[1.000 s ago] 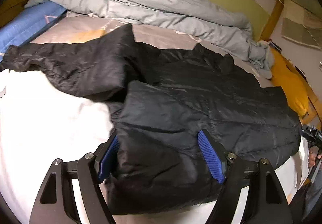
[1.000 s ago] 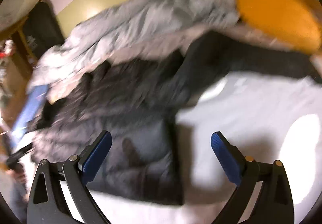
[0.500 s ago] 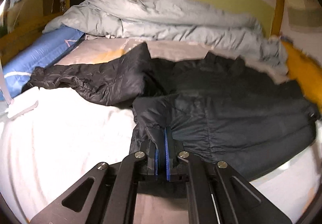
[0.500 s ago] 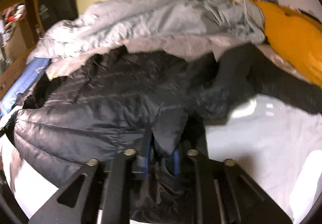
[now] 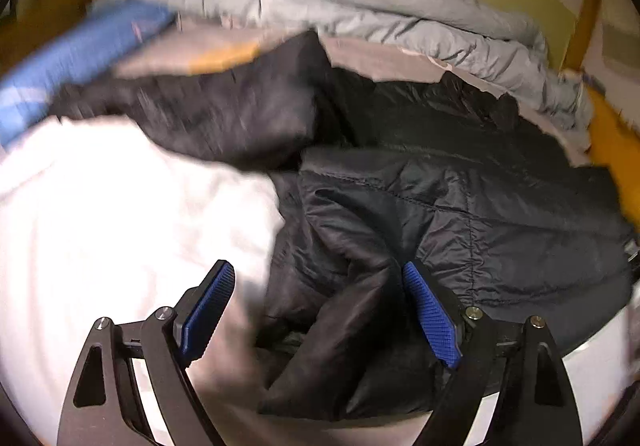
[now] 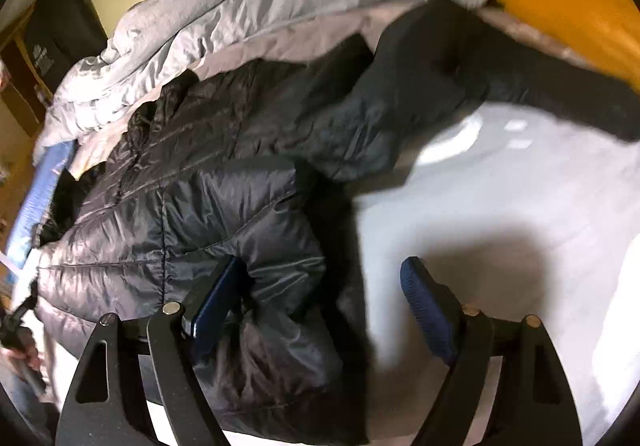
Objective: Fold large clothes
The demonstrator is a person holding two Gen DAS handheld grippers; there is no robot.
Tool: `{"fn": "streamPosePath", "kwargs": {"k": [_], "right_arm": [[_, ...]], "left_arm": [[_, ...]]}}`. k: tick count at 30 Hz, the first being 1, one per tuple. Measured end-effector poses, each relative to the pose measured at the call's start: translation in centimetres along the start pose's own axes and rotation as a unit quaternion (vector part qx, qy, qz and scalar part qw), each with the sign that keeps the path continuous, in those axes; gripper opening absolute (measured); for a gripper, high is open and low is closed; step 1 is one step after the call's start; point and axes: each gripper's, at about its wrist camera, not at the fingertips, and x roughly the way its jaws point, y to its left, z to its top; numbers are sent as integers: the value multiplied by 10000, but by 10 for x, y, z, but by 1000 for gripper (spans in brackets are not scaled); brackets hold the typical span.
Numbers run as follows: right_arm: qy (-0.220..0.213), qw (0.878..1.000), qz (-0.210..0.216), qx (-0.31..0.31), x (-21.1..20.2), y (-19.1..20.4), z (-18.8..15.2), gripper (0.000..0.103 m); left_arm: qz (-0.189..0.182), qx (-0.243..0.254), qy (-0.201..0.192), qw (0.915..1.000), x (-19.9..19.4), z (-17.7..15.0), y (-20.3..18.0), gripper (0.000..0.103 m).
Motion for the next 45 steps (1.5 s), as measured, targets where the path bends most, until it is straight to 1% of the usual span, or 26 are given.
{"fn": "streamPosePath", "kwargs": {"k": [1, 2, 3, 4, 5, 6, 7, 9, 11, 14, 18, 20, 21, 23, 26, 27, 28, 29, 30, 32, 34, 36, 38, 39, 41, 45], "right_arm": [[32, 10000, 71, 12, 3, 0, -1, 77], [37, 9999, 125, -20, 4, 0, -2, 63], [55, 9997, 236, -58, 5, 3, -4, 52], [96, 9989, 453, -68, 6, 5, -5, 34], [92, 9984, 551, -62, 6, 7, -6, 24], [42, 9985, 527, -107, 5, 11, -7, 19], [-57, 9986, 445, -272, 0, 17, -8, 13], [-381, 9975, 278, -525, -17, 28, -10, 9], [-563, 9973, 307, -371, -41, 29, -17, 8], [-479, 9983, 284, -184, -66, 24, -33, 8], [-287, 9993, 75, -245, -66, 21, -46, 10], [-251, 9994, -50, -248, -63, 19, -43, 15], [-299, 9991, -104, -283, -63, 20, -39, 16], [-464, 9982, -187, -342, -69, 21, -37, 22], [-775, 9956, -271, -461, -80, 23, -37, 26], [-901, 9941, -317, -511, -85, 24, -37, 28], [-1069, 9920, -388, -539, -91, 25, -37, 35], [-1231, 9901, -420, -528, -98, 25, -36, 43], [-1372, 9884, -400, -512, -103, 25, -36, 46], [-1785, 9817, -410, -526, -117, 27, -36, 58], [-2177, 9725, -437, -697, -130, 35, -38, 61], [-2294, 9690, -172, -899, -135, 44, -40, 61], [-1990, 9733, 193, -1125, -126, 55, -40, 61], [-1787, 9768, 222, -1163, -117, 59, -39, 59], [-1291, 9845, 111, -1185, -91, 65, -36, 40], [-440, 9942, -264, -946, -41, 53, -31, 31]], "left_arm": [[-209, -146, 87, 9996, 5, -1, 3, 83], [-314, -196, 96, 9993, 6, -2, 4, 69], [-460, -160, 79, 9988, 7, -2, 3, 49], [-600, -101, 84, 9981, 5, -3, 2, 37], [-747, -67, 78, 9971, 3, -4, -1, 22], [-736, -65, 43, 9973, 0, -5, -3, 16], [-646, -44, -17, 9979, -7, -7, -5, 14], [-565, -165, -145, 9982, -26, -11, -5, 11], [-705, -373, -207, 9966, -50, -16, -2, 10], [-554, -92, -280, 9980, -74, -31, -7, 10], [-185, 219, -100, 9995, -68, -52, -15, 13], [-65, 402, -234, 9989, -65, -49, -22, 15], [30, 506, -357, 9981, -67, -48, -26, 19], [250, 681, -628, 9954, -73, -46, -32, 25], [343, 750, -893, 9926, -82, -45, -36, 34], [407, 766, -974, 9915, -85, -43, -36, 43], [529, 787, -1110, 9893, -90, -43, -36, 51], [685, 798, -1304, 9859, -98, -44, -35, 66], [804, 793, -1546, 9815, -107, -45, -33, 71], [834, 821, -1889, 9750, -123, -45, -30, 73], [679, 831, -2144, 9708, -135, -46, -31, 75], [427, 901, -2164, 9712, -138, -48, -34, 75], [320, 1127, -1955, 9737, -127, -48, -46, 75], [300, 1212, -1843, 9749, -121, -49, -51, 75], [256, 1314, -1453, 9803, -97, -48, -61, 75], [432, 1095, -832, 9896, -52, -43, -61, 75]]}}
